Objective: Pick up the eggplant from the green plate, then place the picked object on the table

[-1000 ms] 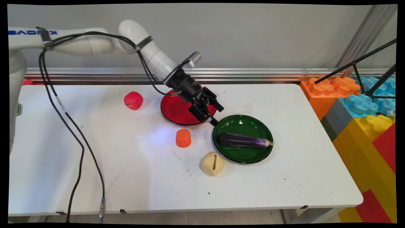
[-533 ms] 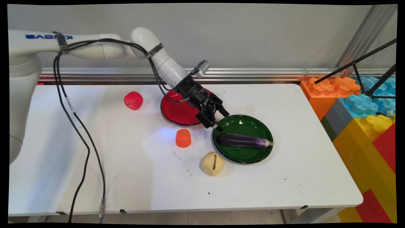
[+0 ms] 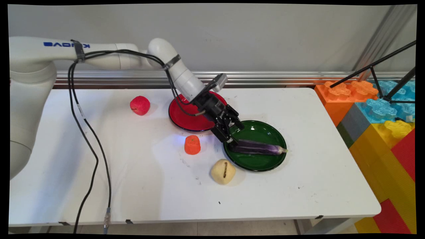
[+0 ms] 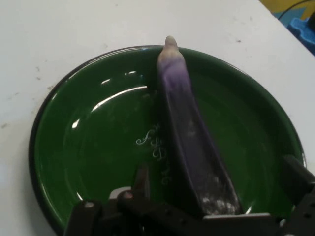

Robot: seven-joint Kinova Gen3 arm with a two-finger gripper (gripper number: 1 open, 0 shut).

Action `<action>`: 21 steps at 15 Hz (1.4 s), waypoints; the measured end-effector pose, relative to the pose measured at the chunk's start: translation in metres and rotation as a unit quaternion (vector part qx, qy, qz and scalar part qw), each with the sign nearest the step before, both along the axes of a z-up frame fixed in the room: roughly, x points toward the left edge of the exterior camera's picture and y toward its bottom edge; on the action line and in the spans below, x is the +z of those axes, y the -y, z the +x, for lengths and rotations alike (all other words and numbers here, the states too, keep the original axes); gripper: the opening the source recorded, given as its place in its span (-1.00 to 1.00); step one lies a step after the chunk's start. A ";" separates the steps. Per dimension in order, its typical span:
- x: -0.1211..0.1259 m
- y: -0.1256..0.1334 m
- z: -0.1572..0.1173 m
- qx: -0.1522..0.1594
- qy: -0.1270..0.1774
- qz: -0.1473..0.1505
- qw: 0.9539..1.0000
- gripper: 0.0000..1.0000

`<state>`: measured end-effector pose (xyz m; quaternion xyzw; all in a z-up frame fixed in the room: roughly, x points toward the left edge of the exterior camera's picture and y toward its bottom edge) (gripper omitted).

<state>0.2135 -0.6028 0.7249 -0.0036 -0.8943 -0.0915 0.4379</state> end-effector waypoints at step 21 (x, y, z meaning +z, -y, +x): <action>-0.037 0.007 -0.021 -0.016 -0.001 -0.033 0.999 -1.00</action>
